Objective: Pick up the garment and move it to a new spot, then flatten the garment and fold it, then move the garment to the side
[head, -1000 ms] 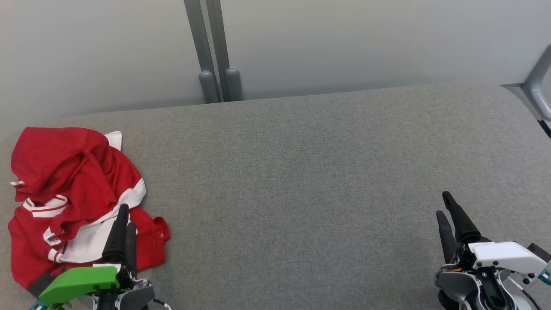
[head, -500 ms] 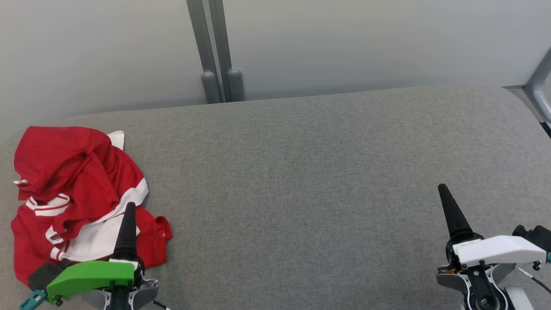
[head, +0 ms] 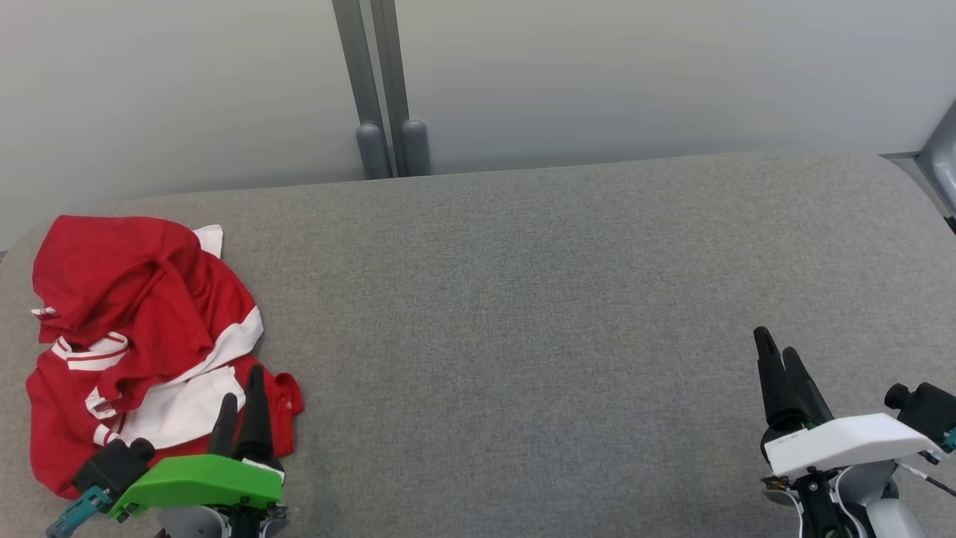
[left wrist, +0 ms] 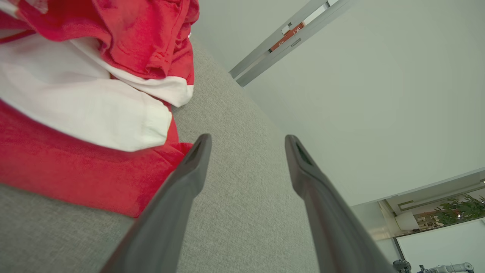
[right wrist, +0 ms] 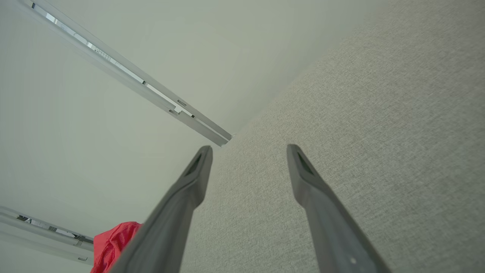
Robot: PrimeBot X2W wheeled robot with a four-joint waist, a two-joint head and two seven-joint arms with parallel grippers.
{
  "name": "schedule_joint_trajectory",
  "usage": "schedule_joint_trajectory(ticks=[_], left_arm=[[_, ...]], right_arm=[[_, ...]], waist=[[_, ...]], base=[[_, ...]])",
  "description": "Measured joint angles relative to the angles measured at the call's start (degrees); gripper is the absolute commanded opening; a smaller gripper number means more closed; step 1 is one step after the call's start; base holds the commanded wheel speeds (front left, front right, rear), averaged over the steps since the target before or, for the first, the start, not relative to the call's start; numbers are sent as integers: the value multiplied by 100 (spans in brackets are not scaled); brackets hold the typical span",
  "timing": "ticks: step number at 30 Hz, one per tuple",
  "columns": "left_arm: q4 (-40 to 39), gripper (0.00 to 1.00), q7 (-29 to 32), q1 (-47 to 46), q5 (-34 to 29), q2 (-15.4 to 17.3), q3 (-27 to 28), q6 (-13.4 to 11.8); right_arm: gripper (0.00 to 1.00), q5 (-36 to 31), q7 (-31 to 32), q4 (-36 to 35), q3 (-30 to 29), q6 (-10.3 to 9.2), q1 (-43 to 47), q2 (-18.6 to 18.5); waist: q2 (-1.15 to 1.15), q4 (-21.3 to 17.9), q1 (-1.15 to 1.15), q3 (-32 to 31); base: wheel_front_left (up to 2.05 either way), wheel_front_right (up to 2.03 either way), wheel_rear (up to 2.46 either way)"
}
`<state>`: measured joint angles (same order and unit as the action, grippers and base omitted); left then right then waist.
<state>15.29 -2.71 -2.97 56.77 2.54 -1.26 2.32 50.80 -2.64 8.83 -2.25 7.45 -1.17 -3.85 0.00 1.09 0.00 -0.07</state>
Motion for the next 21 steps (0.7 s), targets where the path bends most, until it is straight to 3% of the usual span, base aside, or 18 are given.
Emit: schedule_joint_trajectory(ticks=[11,21], left_arm=[[111,100,-203,33,-1010,90,-51,-133],[-24,100,-385,142,-1844,167,-208,-98]], right_arm=[[100,-948,-205,-94,70,0,47,-53],[100,-1659,-380,-119,2,0,90,-55]], waist=[[0,44,0,-15],[0,70,0,-27]], base=[[0,0,0],[0,0,0]])
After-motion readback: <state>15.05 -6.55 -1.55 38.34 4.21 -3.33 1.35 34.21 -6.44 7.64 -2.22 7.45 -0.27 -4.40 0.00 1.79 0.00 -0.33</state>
